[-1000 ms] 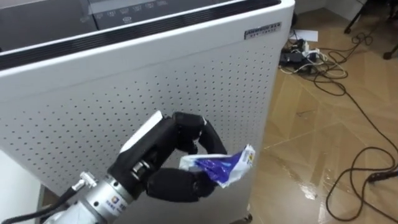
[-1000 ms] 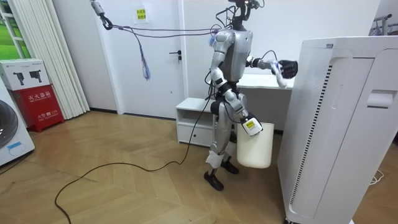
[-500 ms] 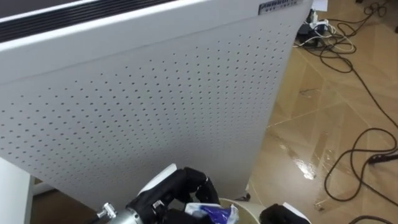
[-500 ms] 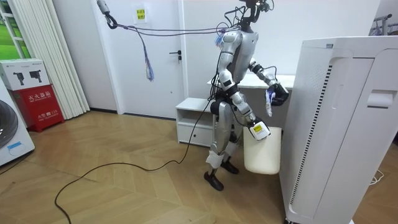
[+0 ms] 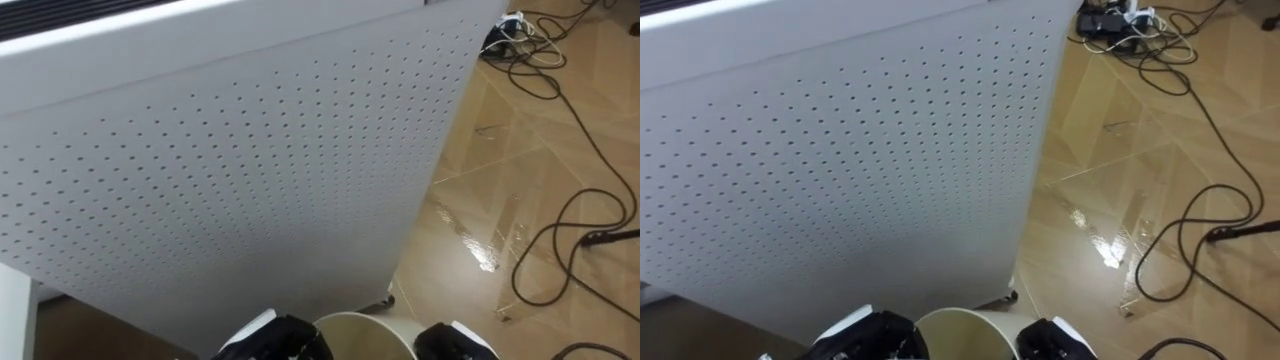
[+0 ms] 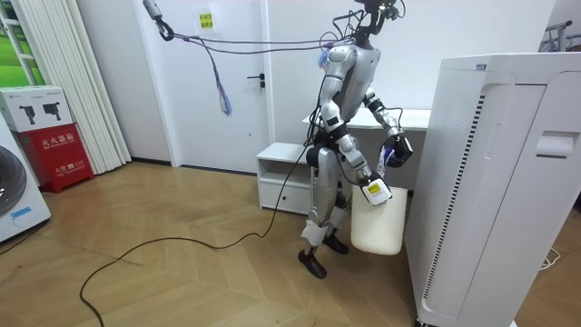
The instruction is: Pick garbage
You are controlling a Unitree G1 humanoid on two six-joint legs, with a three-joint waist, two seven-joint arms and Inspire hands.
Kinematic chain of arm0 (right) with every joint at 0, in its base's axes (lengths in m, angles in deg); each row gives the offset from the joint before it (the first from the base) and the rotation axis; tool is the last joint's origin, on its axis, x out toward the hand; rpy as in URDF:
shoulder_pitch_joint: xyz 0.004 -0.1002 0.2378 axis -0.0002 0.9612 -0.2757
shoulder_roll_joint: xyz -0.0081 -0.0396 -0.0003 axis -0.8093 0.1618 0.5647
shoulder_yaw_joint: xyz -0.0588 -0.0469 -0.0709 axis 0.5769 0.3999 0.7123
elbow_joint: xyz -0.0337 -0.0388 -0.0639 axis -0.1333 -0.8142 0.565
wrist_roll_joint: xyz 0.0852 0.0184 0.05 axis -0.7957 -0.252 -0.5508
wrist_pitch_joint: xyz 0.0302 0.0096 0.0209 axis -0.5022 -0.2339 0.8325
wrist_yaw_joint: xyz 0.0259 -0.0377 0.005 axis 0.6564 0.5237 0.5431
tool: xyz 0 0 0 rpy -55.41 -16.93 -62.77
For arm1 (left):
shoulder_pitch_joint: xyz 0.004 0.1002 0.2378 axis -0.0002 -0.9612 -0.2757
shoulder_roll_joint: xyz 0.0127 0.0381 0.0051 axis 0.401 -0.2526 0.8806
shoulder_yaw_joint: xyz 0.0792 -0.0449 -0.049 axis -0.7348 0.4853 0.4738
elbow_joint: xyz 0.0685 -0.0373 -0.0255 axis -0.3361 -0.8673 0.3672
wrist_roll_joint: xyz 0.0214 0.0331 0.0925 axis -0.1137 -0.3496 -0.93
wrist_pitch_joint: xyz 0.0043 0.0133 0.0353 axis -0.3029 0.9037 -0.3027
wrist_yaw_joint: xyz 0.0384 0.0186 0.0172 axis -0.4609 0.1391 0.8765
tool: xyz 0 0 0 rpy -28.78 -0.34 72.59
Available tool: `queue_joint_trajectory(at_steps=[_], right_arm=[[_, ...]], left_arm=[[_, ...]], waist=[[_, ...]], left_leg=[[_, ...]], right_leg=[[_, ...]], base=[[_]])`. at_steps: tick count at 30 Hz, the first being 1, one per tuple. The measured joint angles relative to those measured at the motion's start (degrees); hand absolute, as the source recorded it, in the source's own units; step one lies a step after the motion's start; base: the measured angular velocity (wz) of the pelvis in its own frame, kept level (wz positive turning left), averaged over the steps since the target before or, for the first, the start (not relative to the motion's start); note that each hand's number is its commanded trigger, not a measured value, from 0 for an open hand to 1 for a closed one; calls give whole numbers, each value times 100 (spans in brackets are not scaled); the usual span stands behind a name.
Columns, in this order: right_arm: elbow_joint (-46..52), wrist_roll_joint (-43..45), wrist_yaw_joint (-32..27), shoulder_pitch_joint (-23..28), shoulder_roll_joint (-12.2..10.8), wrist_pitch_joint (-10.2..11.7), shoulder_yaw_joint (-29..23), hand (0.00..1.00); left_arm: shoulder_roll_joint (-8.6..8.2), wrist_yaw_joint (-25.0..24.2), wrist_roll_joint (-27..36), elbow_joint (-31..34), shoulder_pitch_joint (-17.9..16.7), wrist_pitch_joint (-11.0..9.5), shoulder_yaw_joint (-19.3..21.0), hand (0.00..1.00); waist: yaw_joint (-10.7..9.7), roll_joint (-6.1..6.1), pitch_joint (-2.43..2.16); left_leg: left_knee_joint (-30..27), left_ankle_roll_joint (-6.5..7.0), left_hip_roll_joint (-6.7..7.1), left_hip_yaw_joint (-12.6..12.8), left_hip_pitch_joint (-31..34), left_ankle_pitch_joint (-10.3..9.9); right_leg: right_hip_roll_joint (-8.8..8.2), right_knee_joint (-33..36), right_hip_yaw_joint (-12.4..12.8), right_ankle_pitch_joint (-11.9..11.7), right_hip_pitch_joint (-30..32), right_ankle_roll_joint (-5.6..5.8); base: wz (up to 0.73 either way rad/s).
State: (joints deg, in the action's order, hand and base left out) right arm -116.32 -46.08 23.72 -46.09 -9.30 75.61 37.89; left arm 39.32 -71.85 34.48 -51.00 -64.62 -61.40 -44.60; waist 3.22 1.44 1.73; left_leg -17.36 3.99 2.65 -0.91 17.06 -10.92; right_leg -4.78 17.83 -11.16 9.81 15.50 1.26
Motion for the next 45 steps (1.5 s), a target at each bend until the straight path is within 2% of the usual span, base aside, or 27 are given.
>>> queue_joint_trajectory(at_steps=[22, 28, 36, 38, 42, 43, 45], right_arm=[[2, -163, 64, -1, -15, -1, 54, 100], [0, -164, 78, 5, -11, -1, 54, 100], [-27, -163, 28, 209, 15, 0, 52, 100], [-67, -169, 39, 376, 8, 0, 52, 100], [-532, -202, 94, 760, 0, 62, 28, 100], [-560, -201, 112, 814, 3, 69, 14, 100], [-966, -323, 119, 965, -52, 112, -153, 100]], left_arm=[[-22, 3, 7, -22, 11, -16, -37, 0], [-22, 13, 12, -22, 11, -42, -36, 0], [-31, 19, 2, -69, -55, -42, -34, 0], [-33, 79, -1, -196, -183, -42, -33, 0], [-59, 259, -98, -641, -630, -42, 30, 0], [-61, 296, -103, -738, -702, -43, 49, 0], [-149, 391, -143, -1379, -886, -39, 136, 0]], waist=[[-42, 1, -2], [-145, 4, -4], [-129, 15, -12], [-147, 13, -30], [-142, -39, -110], [-146, -41, -113], [-174, -67, -137]], left_leg=[[-243, 34, 13, 67, 131, 40], [-251, 32, 11, 68, 120, 43], [-185, 31, 11, 75, 21, 44], [-111, 28, 11, 75, -114, 46], [68, 21, 5, 143, -403, 50], [80, 21, 3, 152, -433, 50], [172, 21, 8, 149, -614, 50]], right_leg=[[-19, 193, 2, -10, 95, -18], [-14, 182, 5, -13, 86, -23], [-13, 173, 9, -13, 29, -23], [-11, 147, -20, -13, -85, -22], [11, -38, -25, -13, -360, -22], [16, -54, -20, -13, -387, -22], [21, -198, -58, -13, -600, -22]], base=[[0], [0], [0], [0], [-4], [-8], [0]])
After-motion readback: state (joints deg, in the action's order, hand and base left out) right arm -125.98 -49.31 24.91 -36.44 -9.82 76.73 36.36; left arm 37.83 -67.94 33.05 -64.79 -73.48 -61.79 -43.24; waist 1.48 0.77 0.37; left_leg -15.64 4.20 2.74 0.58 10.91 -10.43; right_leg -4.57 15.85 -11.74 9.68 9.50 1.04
